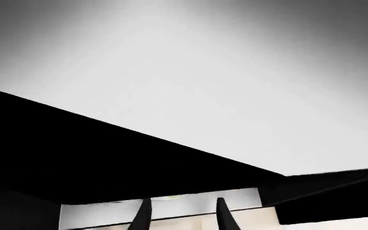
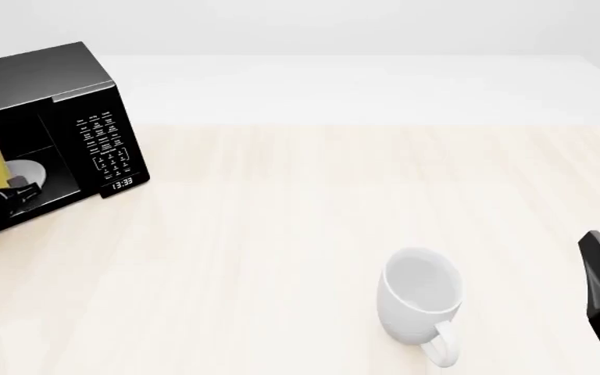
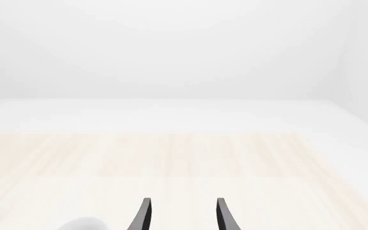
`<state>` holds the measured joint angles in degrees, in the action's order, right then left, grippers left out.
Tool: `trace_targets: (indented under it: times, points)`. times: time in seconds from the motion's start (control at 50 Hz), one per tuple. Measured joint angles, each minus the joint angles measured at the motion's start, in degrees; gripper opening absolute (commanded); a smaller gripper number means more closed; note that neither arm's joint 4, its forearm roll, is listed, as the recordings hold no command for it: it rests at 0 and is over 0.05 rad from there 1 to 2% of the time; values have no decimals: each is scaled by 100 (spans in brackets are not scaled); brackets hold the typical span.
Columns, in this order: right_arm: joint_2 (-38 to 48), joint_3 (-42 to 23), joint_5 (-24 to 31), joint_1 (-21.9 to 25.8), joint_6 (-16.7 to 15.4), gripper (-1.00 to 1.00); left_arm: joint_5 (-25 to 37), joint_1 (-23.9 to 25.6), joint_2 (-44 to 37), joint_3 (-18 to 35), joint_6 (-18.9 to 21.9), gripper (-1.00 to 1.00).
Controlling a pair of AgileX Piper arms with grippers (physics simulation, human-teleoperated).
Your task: Put the yellow and white mug in the microwave and close it.
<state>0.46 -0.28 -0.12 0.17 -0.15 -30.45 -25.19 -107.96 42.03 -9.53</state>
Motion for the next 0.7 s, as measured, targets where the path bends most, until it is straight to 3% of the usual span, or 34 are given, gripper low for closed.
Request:
trace_targets:
  times: [0.7]
  points:
    - [0,0,0,0,0,100,270,61,1695,-1128,78,100]
